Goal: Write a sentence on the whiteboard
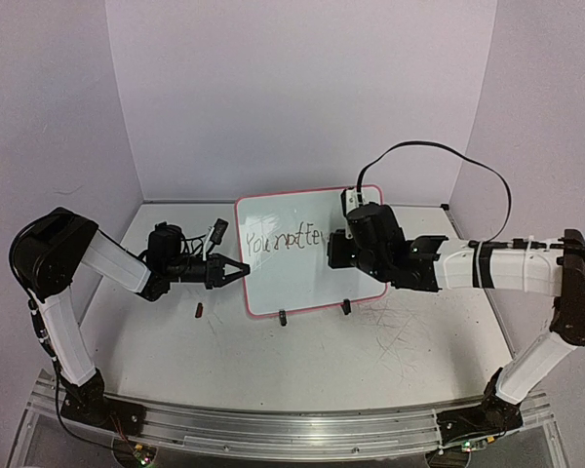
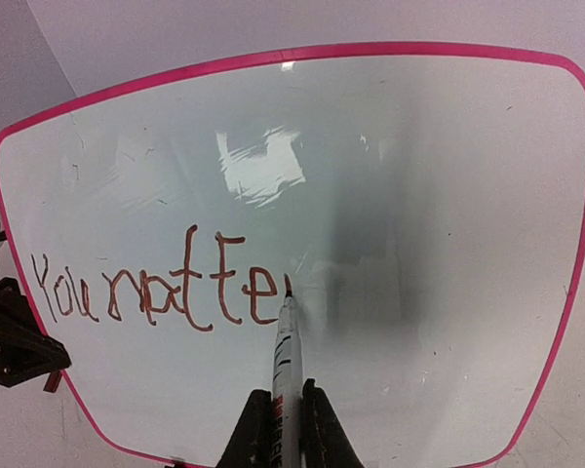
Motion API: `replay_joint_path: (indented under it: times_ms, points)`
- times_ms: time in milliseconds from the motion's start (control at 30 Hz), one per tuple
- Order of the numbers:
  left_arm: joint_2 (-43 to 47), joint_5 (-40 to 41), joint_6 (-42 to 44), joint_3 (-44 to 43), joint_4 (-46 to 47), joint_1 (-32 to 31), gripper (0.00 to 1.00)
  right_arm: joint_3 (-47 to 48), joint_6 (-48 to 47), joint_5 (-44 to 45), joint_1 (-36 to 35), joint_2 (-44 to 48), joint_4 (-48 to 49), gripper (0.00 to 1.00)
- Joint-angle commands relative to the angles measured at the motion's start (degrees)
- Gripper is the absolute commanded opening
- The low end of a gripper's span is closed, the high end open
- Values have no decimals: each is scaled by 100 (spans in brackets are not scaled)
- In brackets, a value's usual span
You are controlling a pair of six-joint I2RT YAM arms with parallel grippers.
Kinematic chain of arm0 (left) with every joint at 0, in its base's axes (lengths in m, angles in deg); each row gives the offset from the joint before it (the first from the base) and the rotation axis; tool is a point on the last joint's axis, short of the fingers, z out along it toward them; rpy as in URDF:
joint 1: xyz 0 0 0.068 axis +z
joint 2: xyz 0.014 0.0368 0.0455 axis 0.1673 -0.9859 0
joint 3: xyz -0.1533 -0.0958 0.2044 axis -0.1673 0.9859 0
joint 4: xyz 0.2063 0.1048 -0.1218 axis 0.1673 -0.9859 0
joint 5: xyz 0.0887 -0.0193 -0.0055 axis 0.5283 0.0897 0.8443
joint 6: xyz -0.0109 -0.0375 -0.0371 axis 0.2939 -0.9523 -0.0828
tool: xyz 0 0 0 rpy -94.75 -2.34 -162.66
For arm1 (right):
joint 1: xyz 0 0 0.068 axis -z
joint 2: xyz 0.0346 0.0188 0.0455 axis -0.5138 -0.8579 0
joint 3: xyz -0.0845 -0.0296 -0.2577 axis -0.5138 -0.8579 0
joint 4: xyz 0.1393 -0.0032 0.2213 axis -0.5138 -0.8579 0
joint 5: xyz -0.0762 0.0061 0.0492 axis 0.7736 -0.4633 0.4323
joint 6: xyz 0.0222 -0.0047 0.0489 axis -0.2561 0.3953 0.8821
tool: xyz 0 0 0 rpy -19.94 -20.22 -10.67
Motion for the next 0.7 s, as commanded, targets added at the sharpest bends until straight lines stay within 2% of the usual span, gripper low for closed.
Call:
replay_joint_path:
  times_ms: [0,667]
  points:
    - [36,347,241,-158,-228,-26,0,-144,171,70,-47,174,-93,0]
    - [36,356,241,-152,-228,-25,0,29,172,264,-121,18,-46,0]
